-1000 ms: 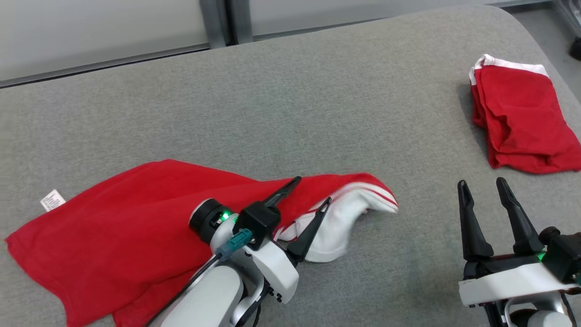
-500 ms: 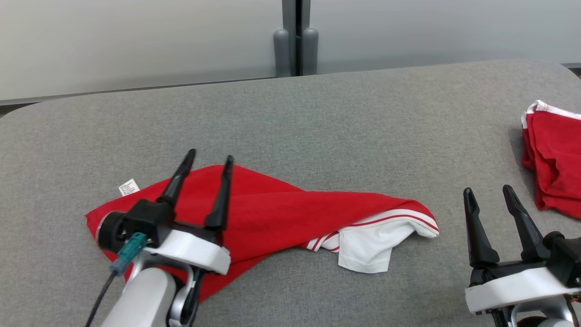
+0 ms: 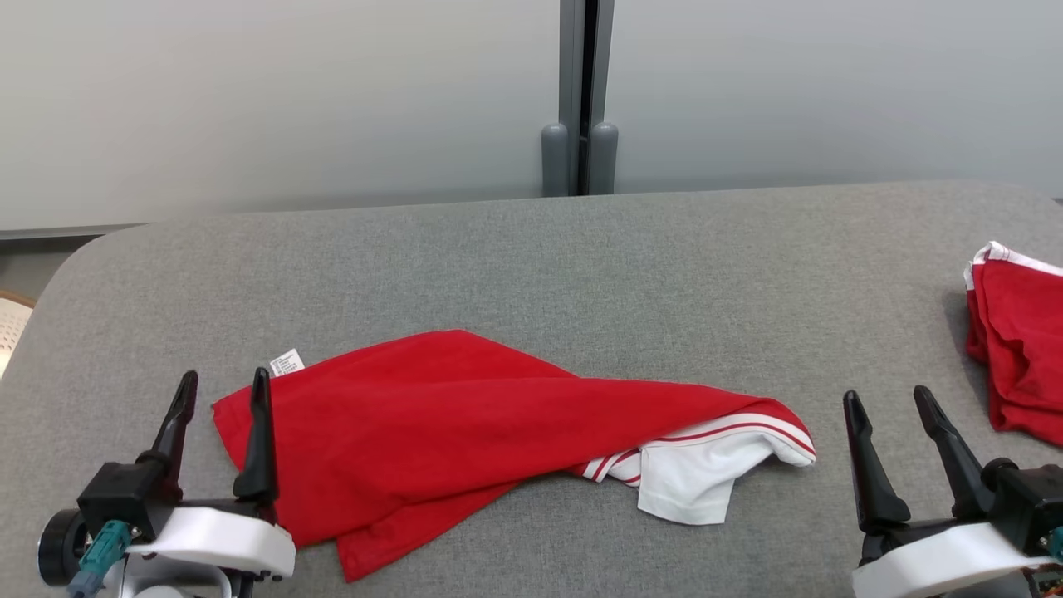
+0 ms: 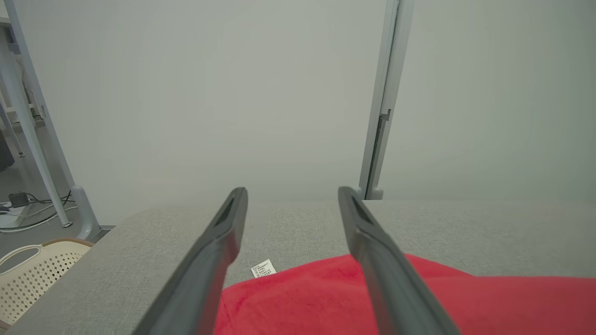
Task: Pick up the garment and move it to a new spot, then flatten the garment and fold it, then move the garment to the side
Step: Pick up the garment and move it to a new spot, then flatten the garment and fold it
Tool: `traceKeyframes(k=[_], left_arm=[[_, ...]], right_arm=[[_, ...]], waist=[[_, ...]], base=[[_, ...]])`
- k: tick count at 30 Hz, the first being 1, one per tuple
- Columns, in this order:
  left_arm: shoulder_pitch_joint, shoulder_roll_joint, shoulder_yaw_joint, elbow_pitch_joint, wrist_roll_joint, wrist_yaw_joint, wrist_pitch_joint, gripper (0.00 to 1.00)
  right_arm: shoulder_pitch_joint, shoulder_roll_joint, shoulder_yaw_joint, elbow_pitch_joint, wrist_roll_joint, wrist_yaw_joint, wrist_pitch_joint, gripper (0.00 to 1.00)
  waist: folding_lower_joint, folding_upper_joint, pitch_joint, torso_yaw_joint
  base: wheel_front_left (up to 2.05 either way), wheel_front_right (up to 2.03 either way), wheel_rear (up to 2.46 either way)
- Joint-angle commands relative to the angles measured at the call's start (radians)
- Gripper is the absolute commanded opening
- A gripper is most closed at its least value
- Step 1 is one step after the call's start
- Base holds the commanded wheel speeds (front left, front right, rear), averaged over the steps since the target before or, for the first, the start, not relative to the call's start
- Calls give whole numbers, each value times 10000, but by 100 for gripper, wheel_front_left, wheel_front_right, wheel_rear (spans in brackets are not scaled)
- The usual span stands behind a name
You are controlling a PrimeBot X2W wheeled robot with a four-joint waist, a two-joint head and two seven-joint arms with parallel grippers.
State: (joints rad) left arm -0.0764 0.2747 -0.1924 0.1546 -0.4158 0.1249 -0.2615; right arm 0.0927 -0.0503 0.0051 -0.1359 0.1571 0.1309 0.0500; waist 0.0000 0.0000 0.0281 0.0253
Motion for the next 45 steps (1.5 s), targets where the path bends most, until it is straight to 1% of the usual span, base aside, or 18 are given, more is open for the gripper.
traceKeyframes(k=[1, 3, 7, 17, 31, 34, 38, 43, 44, 45], left_arm=[[104, 67, 34, -33, -14, -16, -39, 100], [424, 166, -35, -74, 38, -82, -40, 100], [713, 250, -157, -130, 122, -75, 56, 100], [1090, 462, -152, -452, 45, 146, 339, 100], [1210, 489, -303, -834, 99, 432, 737, 100], [1068, 433, -379, -799, -42, 391, 1009, 100], [563, 330, -567, -174, -310, 203, 1684, 100], [-278, 1, -672, 1544, -937, -304, 2285, 100], [-278, 1, -672, 1544, -937, -304, 2285, 100], [-458, -57, -667, 1943, -1042, -391, 2345, 100]], right_arm=[[104, -14, -33, 37, -34, -4, 41, 100], [287, -14, -38, 62, -58, -4, 94, 100], [504, -14, -67, 56, -72, -4, 168, 100], [693, -14, -76, -11, 53, -4, 180, 100], [585, -14, -28, 12, 50, -4, 129, 100], [560, -14, -49, -11, 55, -4, 124, 100], [445, -15, 39, -27, 53, -4, 138, 100], [59, -14, 281, -149, 72, -4, 160, 100], [59, -14, 281, -149, 72, -4, 160, 100], [1, -15, 288, -116, 88, -4, 119, 100]], waist=[[0, 0, -122, 5], [0, 0, -326, -6], [0, 0, -476, -29], [0, 0, -622, -80], [0, 0, -597, -12], [0, 0, -527, 29], [0, 0, -249, 118], [0, 0, 618, 114], [0, 0, 618, 114], [0, 0, 733, 108]], base=[[0, 0, 0], [0, 0, 0], [0, 0, 0], [0, 0, 0], [0, 0, 0], [0, 0, 0], [0, 0, 0], [0, 0, 0], [0, 0, 0], [0, 0, 0]])
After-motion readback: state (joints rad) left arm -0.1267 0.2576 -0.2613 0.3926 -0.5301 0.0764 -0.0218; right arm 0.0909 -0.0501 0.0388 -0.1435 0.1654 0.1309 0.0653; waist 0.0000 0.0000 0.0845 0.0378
